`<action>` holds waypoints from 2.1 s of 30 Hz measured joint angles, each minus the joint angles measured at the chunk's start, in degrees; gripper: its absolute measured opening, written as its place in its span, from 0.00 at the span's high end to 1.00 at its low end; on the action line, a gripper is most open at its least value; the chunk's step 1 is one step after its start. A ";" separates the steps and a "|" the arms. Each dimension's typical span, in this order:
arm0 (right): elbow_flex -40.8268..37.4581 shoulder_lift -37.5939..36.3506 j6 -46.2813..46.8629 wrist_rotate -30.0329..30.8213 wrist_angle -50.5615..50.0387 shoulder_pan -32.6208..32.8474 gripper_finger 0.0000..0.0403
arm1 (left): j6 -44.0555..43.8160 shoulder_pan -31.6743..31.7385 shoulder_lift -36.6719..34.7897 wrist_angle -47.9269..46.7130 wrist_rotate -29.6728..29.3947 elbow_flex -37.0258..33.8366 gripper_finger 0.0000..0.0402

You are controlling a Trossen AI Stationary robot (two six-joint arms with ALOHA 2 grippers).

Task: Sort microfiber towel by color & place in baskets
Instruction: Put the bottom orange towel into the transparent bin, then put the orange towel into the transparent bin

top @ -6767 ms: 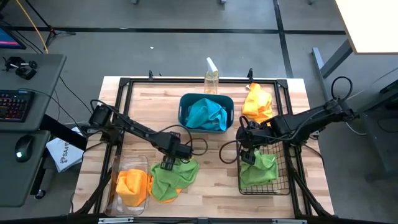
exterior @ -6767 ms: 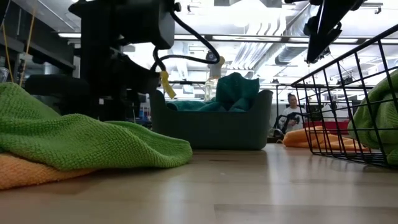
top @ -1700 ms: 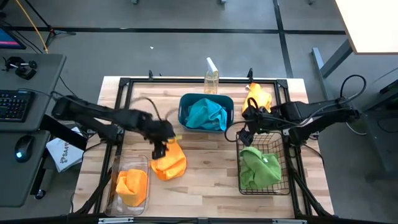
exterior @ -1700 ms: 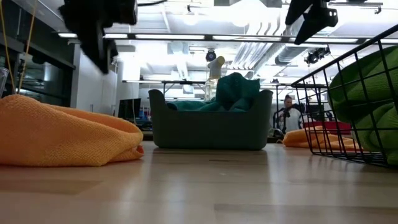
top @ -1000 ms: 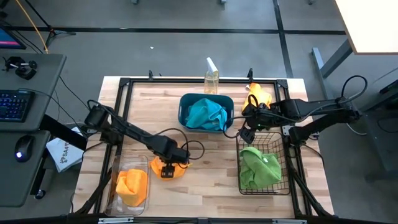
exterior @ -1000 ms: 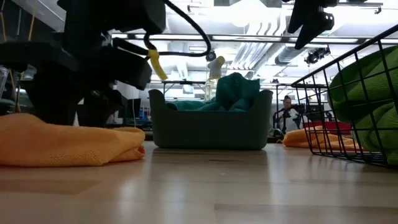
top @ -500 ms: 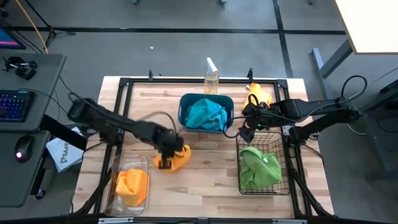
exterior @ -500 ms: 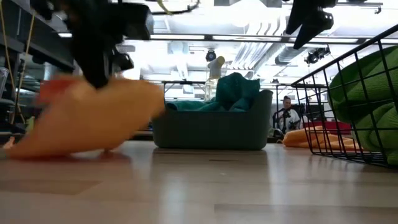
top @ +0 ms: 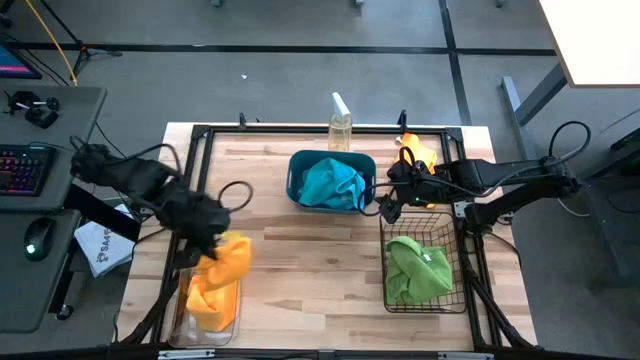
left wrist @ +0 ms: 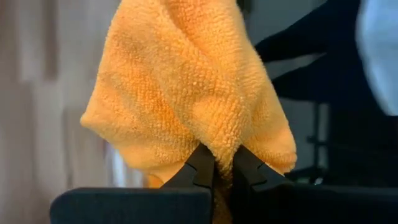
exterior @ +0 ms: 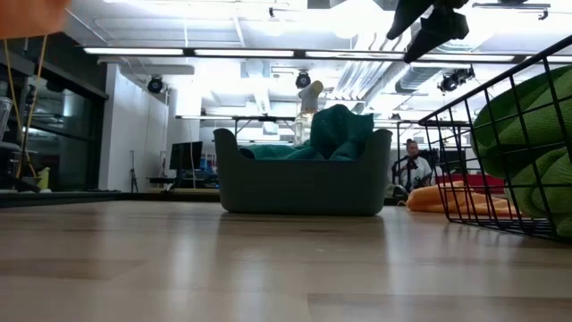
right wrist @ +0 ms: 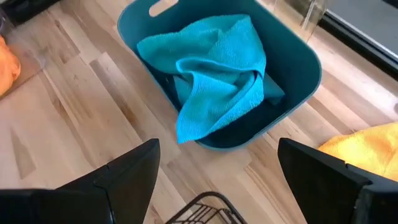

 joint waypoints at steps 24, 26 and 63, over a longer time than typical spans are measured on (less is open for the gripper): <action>0.00 0.02 -0.61 1.43 0.63 -0.35 0.20 | -12.94 -27.26 18.38 12.57 -20.51 -18.11 1.00; 0.00 0.02 -0.61 1.43 0.64 -0.35 0.20 | -12.02 -27.16 18.37 14.35 -19.78 -18.48 1.00; -0.02 0.04 -0.64 1.33 -0.23 -0.35 0.20 | -18.68 -18.44 2.36 18.41 13.59 -25.13 0.38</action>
